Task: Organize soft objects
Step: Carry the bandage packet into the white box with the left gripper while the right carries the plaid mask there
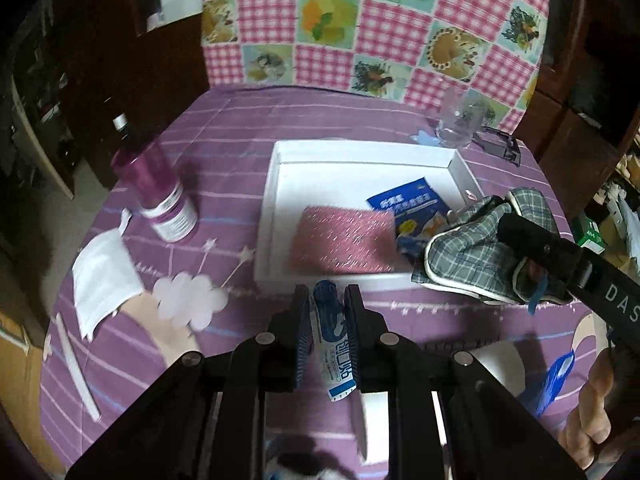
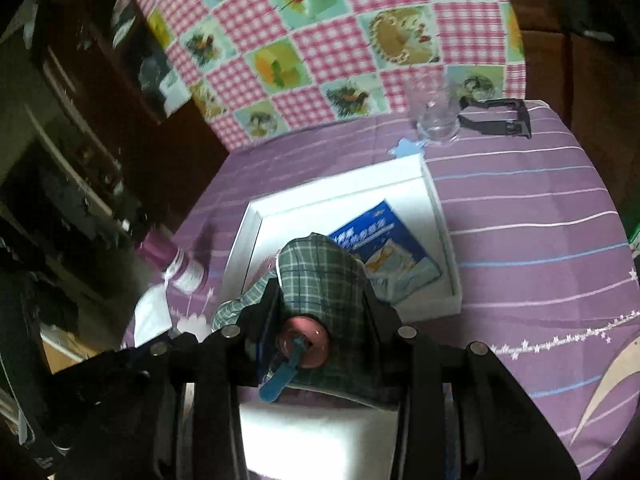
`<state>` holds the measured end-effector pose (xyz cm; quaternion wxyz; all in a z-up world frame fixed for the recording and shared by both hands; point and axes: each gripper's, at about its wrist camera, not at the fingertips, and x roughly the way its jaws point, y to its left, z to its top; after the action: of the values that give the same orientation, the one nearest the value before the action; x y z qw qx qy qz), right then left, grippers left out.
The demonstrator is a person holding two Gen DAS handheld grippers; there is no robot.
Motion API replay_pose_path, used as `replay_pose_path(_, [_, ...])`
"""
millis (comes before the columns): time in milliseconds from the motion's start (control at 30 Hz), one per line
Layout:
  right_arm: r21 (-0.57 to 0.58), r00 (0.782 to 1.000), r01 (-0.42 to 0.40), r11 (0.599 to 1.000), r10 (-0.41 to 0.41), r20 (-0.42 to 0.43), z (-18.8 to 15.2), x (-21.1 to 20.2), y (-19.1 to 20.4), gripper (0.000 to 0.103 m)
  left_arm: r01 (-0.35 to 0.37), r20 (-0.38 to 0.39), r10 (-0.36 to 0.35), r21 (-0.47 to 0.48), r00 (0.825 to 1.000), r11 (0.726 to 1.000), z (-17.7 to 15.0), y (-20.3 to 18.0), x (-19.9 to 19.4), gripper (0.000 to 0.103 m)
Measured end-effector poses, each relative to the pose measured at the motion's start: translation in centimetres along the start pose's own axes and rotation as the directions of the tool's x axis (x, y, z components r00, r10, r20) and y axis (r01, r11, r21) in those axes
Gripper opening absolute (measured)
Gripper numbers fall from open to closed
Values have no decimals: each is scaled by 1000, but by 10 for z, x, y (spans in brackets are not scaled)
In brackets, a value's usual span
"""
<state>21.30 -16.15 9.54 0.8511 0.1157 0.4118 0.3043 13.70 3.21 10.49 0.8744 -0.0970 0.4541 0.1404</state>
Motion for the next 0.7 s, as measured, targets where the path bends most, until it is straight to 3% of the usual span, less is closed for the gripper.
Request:
replay_pose_path(100, [24,999,-27,999,26,40,1,0,-10,39,20,27,-20,15,999,1000,8,-9,8,17])
replay_pose_path(367, [-10,994,24,1000,-23,110,0,4,-12,39,71,86,-71,3,994,997,34,-29,28,17])
replay_pose_path(533, [-73,984,136,988,-126,128,-5,14,-9,39,145,159,-136,-47,978,988,39,-19,31,17])
replay_pose_path(600, [-92,980,170,981,-158,125,-6,19,-7,39,112,174,-101,-57,980,992,42,-12,32,17])
replay_pose_path(700, [-143,970,223,964,-206,128,-8,24,-1,39,129,194,-114,-67,974,989,45,-1,33,17])
